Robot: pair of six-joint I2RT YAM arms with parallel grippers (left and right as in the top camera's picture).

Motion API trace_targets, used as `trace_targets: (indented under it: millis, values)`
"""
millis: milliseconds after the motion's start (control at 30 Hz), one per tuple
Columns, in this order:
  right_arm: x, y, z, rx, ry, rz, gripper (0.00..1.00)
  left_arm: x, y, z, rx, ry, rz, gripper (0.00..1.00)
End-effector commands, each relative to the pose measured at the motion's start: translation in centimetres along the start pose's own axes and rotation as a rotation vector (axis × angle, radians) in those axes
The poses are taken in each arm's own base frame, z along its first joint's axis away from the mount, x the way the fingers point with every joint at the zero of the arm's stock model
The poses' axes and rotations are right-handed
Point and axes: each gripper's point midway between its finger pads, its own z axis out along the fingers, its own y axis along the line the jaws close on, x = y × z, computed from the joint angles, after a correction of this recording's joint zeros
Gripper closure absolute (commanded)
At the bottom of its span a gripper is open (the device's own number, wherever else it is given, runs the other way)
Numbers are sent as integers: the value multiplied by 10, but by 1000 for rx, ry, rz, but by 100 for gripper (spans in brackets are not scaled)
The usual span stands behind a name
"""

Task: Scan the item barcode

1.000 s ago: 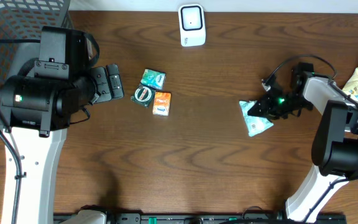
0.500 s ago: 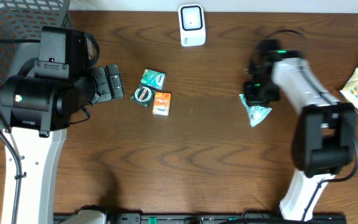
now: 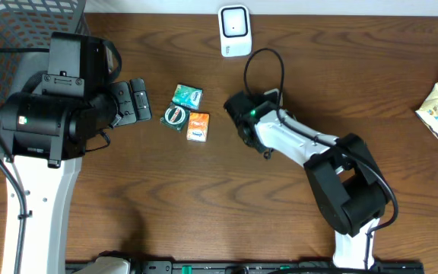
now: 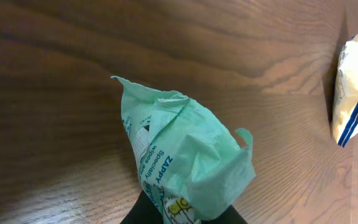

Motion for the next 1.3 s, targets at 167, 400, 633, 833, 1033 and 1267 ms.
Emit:
trace_targets:
  millis: [167, 400, 633, 833, 1033, 1267]
  values:
    - [22, 18, -3, -91, 45, 9, 84, 2, 1, 1, 2, 8, -7, 2]
    - [32, 46, -20, -210, 84, -28, 39, 2, 1, 1, 2, 8, -7, 3]
    - [2, 57, -55, -393, 127, 23, 36, 2, 1, 1, 2, 8, -7, 2]
    - [-43, 7, -66, -423, 147, 71, 30, 2, 1, 1, 2, 8, -7, 2]
    - [-26, 17, -59, -775, 245, -103, 40, 2, 1, 1, 2, 8, -7, 2]
    - [20, 11, -23, -836, 391, -89, 48, 2, 1, 1, 2, 8, -7, 2]
